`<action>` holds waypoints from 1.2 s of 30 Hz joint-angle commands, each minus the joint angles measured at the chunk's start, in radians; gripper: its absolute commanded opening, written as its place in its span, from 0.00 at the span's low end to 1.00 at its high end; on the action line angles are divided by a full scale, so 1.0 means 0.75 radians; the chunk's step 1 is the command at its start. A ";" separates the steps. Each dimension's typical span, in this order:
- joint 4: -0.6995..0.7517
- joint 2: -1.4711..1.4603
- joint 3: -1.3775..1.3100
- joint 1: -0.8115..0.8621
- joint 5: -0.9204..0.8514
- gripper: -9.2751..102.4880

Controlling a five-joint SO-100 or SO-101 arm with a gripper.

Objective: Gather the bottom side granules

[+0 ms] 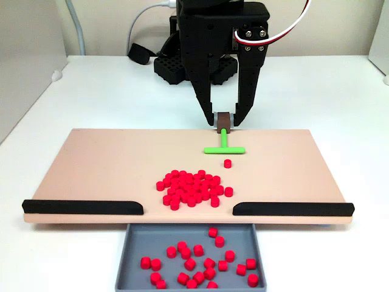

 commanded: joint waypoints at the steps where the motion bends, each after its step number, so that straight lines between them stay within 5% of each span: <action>1: 0.006 -0.004 -0.033 0.010 -0.010 0.08; 36: 0.006 -0.344 -0.393 0.033 0.020 0.08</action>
